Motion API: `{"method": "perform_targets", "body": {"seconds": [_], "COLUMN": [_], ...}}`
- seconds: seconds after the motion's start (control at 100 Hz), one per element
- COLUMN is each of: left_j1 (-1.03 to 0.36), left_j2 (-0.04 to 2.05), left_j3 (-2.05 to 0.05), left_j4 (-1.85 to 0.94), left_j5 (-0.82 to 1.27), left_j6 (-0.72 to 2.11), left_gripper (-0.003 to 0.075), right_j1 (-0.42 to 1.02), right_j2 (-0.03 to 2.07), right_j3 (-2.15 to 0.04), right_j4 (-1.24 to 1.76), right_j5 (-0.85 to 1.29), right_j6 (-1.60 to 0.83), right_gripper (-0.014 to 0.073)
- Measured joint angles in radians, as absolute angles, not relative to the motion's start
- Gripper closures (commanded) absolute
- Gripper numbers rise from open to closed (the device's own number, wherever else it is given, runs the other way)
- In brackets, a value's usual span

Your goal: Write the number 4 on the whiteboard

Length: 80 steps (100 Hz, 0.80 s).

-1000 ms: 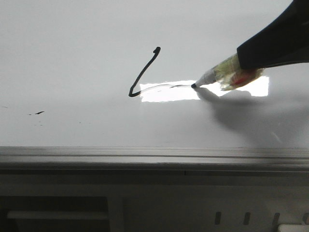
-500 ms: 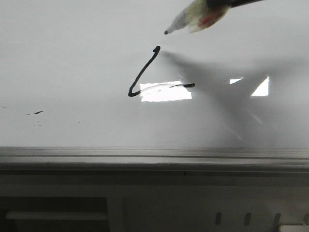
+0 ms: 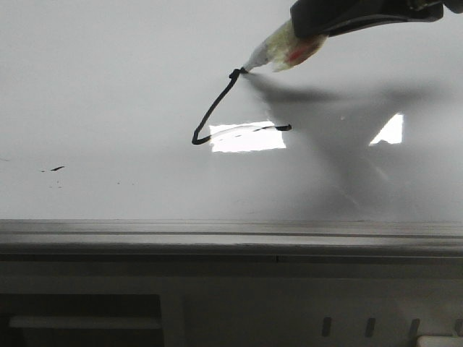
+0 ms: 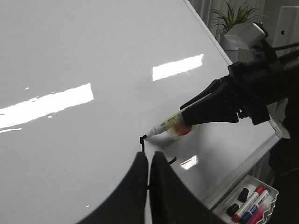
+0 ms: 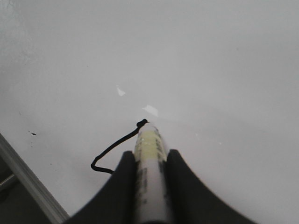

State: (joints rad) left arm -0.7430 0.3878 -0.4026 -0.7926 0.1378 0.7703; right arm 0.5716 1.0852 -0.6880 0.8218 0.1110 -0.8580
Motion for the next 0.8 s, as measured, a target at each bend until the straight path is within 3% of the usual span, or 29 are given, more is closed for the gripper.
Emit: {"method": "perform_targets", "body": {"seconds": [0.8], "left_j1": [-0.743], "left_j2": [0.388], "left_j3": [-0.403], "left_j4": [-0.807], "left_j5": [0.138], "left_j6": [0.770], "left_gripper": [0.0741], "right_j1": [0.578], "right_j2": [1.086], "right_j3": [-0.547], "right_j4": [0.931], "right_j5": [0.276], "right_j6": [-0.853], "right_gripper": [0.0648]}}
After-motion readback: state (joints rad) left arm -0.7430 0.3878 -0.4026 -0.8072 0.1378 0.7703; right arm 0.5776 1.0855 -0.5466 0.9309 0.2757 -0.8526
